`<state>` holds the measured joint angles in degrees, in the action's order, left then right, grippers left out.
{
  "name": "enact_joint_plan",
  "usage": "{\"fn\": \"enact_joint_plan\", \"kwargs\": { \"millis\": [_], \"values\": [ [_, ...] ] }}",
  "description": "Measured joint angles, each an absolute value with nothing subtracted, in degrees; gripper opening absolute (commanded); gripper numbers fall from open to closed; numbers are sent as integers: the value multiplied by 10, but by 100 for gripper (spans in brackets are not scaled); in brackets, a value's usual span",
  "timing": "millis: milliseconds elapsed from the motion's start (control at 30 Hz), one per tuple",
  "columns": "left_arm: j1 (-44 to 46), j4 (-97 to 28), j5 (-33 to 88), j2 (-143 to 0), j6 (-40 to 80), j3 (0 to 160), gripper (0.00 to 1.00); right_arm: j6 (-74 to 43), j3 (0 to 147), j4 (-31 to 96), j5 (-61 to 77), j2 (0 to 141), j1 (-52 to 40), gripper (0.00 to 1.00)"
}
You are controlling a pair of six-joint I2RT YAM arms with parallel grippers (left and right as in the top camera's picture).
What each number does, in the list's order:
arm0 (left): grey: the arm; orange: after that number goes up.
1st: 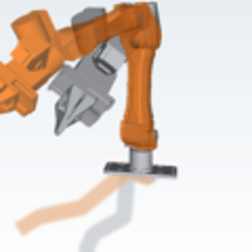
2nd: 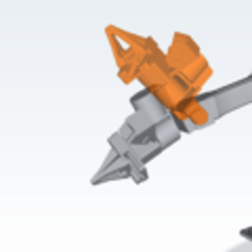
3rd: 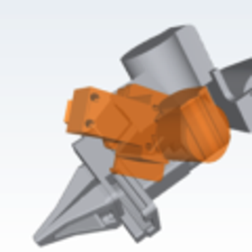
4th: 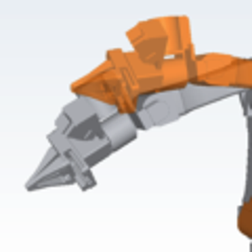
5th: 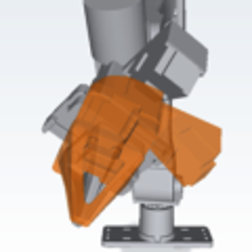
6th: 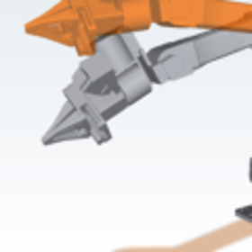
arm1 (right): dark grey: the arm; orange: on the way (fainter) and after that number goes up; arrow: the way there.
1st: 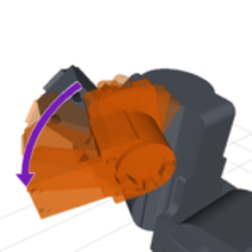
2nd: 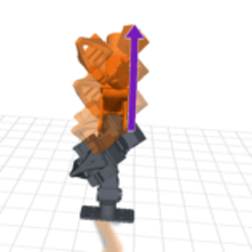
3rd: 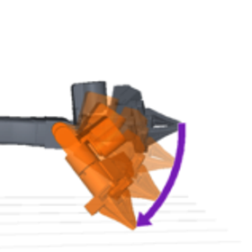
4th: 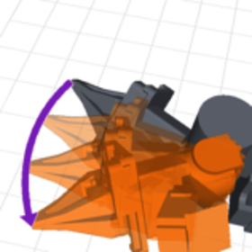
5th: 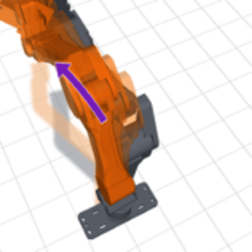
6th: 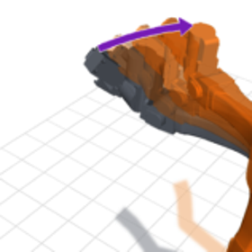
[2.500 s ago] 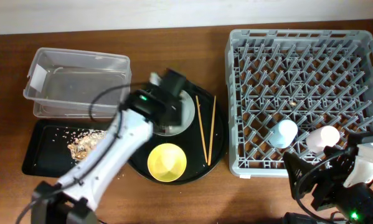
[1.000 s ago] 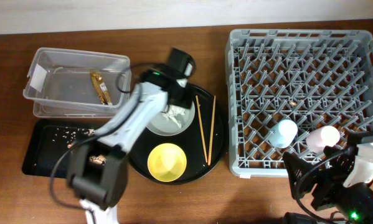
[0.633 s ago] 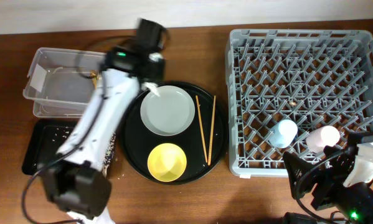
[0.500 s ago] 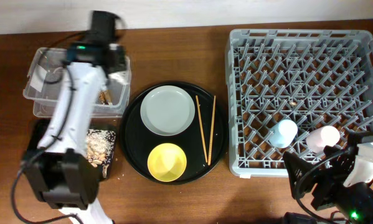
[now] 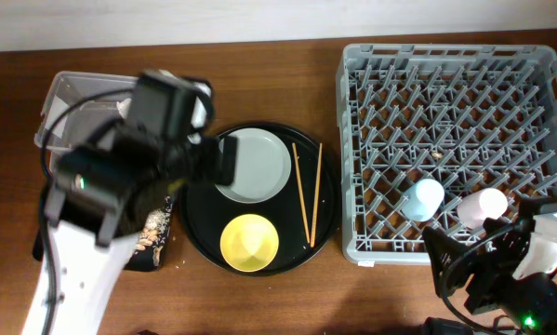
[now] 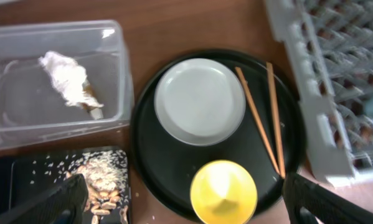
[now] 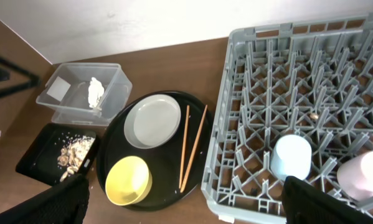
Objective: Sort waste into correct bins and load items into the dishwasher rack
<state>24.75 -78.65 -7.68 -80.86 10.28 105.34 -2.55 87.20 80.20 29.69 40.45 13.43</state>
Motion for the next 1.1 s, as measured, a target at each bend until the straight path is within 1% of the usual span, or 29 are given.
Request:
{"fn": "enact_joint_plan", "kwargs": {
  "millis": [33, 133, 200, 267, 300, 367, 400, 433, 467, 500, 533, 567, 800, 867, 1000, 1100],
  "values": [
    [288, -799, -80, -792, 103, 1053, 99, -25, 872, 802, 297, 404, 134, 99],
    [356, -809, -70, -783, 103, 1053, 99, -25, 872, 804, 297, 404, 134, 99],
    [368, -822, -80, -783, 103, 1053, 99, -25, 872, 803, 297, 404, 134, 99],
    [366, -785, -134, -780, 103, 1052, 99, -25, 872, 804, 297, 404, 134, 99],
    [359, -755, -149, -771, 102, 1046, 99, -25, 872, 804, 297, 404, 134, 99],
    [304, -664, -149, -717, 82, 1002, 99, -25, 872, 803, 297, 404, 134, 99],
    [251, -594, -111, -662, 46, 936, 99, -25, 872, 803, 297, 404, 134, 99],
    [219, -538, -83, -626, 27, 888, 99, -25, 872, 802, 297, 404, 134, 99],
    [174, -459, -34, -564, 0, 797, 99, -25, 872, 802, 297, 404, 134, 99],
    [133, -426, -5, -504, -16, 712, 99, -25, 872, 802, 297, 404, 134, 99],
    [121, -384, 9, -469, -25, 665, 100, -25, 872, 802, 297, 404, 134, 99],
    [106, -337, 22, -409, -41, 583, 100, -25, 872, 802, 297, 404, 134, 99],
    [39, -191, 76, -58, -75, 212, 99, -25, 872, 803, 297, 405, 134, 99],
    [39, -134, 89, -13, -77, 146, 99, -25, 872, 804, 297, 404, 134, 99],
    [39, -22, 123, -8, -78, 36, 99, -25, 872, 803, 297, 404, 134, 99],
    [39, -27, 133, -8, -78, 10, 99, -25, 872, 803, 297, 404, 134, 99]
  ]
}}
